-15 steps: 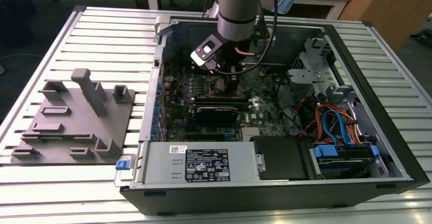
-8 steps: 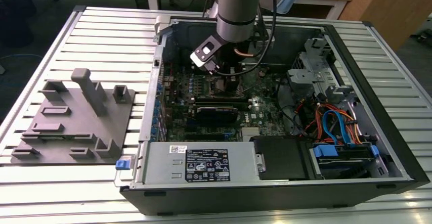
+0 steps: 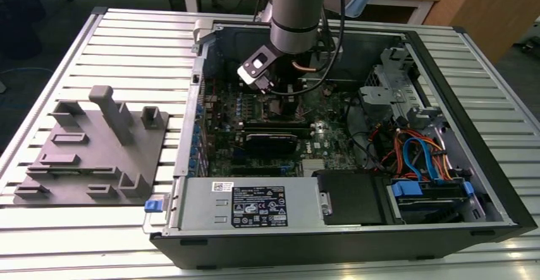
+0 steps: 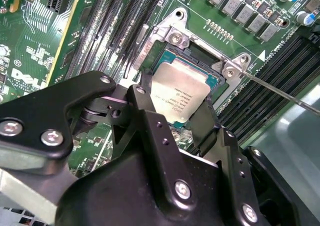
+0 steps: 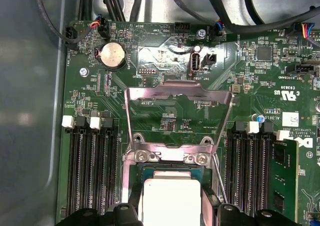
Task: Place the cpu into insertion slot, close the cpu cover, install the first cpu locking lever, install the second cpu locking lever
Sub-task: 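Place the cpu into insertion slot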
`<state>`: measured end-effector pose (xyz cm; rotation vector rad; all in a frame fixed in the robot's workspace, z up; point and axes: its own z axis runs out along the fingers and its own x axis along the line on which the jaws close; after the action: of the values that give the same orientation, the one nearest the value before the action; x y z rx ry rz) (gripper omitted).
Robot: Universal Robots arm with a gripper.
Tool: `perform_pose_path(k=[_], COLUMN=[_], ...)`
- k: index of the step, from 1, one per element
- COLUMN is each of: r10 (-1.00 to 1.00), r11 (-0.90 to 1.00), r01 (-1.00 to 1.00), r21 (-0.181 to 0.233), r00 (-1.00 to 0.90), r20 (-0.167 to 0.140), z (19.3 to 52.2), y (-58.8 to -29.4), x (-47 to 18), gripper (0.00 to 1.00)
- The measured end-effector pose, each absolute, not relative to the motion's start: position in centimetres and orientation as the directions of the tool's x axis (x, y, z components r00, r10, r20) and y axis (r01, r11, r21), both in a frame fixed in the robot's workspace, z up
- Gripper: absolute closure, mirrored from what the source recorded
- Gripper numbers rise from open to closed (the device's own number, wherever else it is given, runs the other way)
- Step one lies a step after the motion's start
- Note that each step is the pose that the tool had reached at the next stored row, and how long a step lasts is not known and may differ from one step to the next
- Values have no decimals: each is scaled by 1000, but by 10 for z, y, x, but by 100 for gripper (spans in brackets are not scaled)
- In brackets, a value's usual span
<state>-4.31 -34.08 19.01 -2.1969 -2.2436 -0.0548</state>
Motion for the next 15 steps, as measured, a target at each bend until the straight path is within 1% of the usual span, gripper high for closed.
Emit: perform_pose_path(k=[7, 8, 9, 10, 15], r10=[999, 999, 999, 999, 999], r11=[21, 21, 21, 21, 21], r01=[999, 999, 999, 999, 999], r21=[26, 25, 25, 24, 24], r00=[-21, -21, -21, -21, -21], r20=[27, 27, 26, 25, 25], z=[189, 189, 189, 190, 190], y=[-340, -340, -341, -341, -341], x=[-43, -43, -43, -43, -43], gripper=[45, 40, 40, 33, 33])
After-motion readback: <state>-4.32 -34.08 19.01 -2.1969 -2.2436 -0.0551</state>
